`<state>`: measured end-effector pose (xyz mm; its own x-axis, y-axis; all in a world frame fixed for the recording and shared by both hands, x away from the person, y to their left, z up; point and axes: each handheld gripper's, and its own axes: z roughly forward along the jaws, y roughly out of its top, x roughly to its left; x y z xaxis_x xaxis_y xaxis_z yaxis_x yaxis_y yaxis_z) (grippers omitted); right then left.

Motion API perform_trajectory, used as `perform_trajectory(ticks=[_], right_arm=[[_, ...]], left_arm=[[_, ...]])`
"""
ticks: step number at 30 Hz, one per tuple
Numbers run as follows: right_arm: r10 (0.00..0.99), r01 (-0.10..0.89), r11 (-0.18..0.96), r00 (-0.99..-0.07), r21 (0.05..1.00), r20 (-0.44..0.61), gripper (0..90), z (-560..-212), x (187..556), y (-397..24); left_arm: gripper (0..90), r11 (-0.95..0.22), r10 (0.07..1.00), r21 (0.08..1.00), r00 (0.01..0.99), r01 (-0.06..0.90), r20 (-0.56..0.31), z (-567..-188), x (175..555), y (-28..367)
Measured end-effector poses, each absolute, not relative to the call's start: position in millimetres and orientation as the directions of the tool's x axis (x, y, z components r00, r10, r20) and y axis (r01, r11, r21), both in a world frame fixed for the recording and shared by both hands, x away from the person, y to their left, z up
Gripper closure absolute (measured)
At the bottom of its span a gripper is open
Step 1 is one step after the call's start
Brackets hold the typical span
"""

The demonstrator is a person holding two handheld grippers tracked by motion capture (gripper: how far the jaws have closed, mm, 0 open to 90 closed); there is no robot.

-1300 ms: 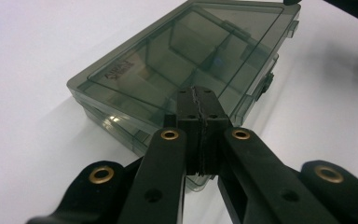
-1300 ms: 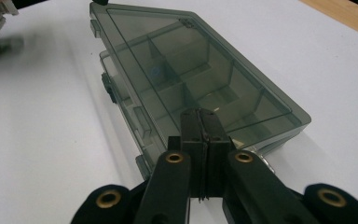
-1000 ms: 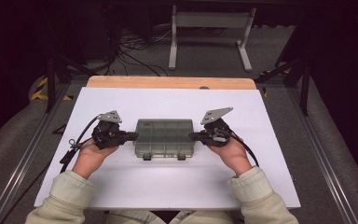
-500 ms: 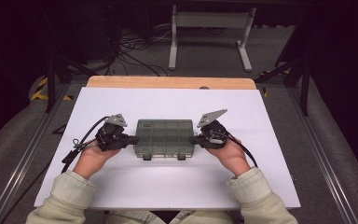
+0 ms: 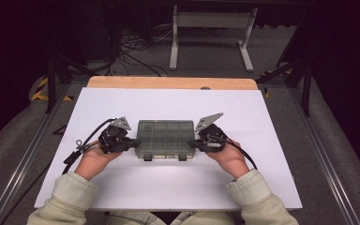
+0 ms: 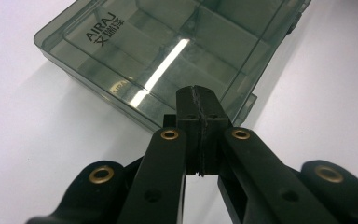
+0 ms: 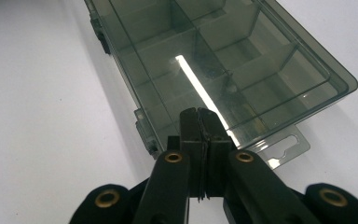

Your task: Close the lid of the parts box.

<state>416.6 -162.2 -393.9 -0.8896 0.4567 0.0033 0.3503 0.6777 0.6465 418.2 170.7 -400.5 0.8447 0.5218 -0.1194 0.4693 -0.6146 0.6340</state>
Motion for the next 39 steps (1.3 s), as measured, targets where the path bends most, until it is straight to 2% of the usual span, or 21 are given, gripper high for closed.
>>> perform_trajectory(ticks=[7,13,17,28,31,36,37,39], right_arm=[[0.464,0.347,0.669,-0.886,0.657,-0.004,89.8,-396,414,-161],[0.468,0.305,0.673,-0.881,0.673,-0.069,89.8,-400,408,-157],[0.474,0.31,0.653,-0.879,0.691,-0.054,89.9,-403,407,-160],[0.48,0.291,0.639,-0.874,0.712,-0.073,90.0,-411,401,-161],[0.487,0.3,0.632,-0.871,0.715,-0.066,90.0,-412,401,-161],[0.488,0.294,0.638,-0.869,0.712,-0.079,90.0,-411,400,-160],[0.491,0.294,0.636,-0.868,0.713,-0.08,88.1,-411,400,-160],[0.501,0.298,0.627,-0.862,0.719,-0.08,78.2,-410,402,-162]], left_arm=[[89.8,-0.617,0.522,0.635,0.846,0.464,-0.112,-401,418,171],[88.7,-0.607,0.527,0.642,0.842,0.469,-0.116,-403,416,172],[89.8,-0.618,0.536,0.642,0.841,0.454,-0.079,-403,413,169],[90.0,-0.636,0.53,0.629,0.846,0.448,-0.066,-407,410,166],[90.0,-0.648,0.526,0.63,0.849,0.428,-0.037,-407,410,164],[90.0,-0.628,0.54,0.643,0.84,0.44,-0.047,-408,410,166],[90.0,-0.62,0.541,0.649,0.839,0.441,-0.053,-408,410,167],[89.6,-0.616,0.547,0.652,0.836,0.441,-0.049,-408,410,167]])
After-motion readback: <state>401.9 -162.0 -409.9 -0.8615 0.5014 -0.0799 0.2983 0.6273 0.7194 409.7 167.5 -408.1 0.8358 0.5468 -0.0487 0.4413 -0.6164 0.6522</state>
